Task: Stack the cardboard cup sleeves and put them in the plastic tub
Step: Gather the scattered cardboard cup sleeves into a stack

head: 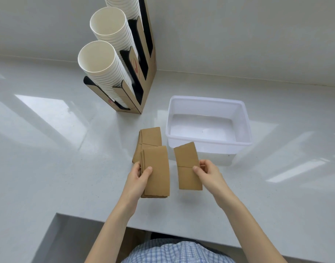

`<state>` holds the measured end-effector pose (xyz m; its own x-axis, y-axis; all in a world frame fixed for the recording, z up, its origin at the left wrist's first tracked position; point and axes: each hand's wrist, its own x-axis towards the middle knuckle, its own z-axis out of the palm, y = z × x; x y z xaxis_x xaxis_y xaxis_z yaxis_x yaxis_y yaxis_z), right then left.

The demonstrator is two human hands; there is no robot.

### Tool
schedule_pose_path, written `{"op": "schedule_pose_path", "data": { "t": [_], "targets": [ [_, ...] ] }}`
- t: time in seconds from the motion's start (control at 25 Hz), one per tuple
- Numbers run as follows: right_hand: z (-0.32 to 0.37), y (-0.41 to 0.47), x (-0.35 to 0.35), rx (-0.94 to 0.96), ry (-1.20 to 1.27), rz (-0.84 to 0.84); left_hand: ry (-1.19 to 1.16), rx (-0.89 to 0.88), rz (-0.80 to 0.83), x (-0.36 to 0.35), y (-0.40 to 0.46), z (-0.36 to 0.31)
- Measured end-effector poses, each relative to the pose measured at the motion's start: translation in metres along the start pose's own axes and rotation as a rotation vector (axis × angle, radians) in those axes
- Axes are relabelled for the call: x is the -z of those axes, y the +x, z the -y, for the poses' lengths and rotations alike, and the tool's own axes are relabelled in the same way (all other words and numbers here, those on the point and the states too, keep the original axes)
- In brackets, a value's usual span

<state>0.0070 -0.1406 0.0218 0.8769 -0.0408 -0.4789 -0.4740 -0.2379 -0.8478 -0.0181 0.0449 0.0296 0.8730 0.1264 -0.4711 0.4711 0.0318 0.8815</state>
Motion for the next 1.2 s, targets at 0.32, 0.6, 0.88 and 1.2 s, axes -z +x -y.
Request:
{"op": "schedule_pose_path", "data": {
  "t": [0.32,0.6,0.88,1.2],
  "targets": [
    [0.007,-0.019,0.004,0.037,0.191,0.057,0.006,0.022,0.083,-0.024,0.003,0.001],
    [0.004,-0.02,-0.005,0.073,-0.082,-0.035,-0.031,-0.002,0.146,-0.041,0.004,0.005],
    [0.001,-0.024,-0.006,-0.014,-0.034,0.023,-0.055,-0.021,0.115,-0.049,0.006,0.006],
    [-0.014,-0.024,-0.003,-0.095,0.32,0.152,-0.195,-0.038,0.131,-0.053,0.009,0.001]
  ]
}}
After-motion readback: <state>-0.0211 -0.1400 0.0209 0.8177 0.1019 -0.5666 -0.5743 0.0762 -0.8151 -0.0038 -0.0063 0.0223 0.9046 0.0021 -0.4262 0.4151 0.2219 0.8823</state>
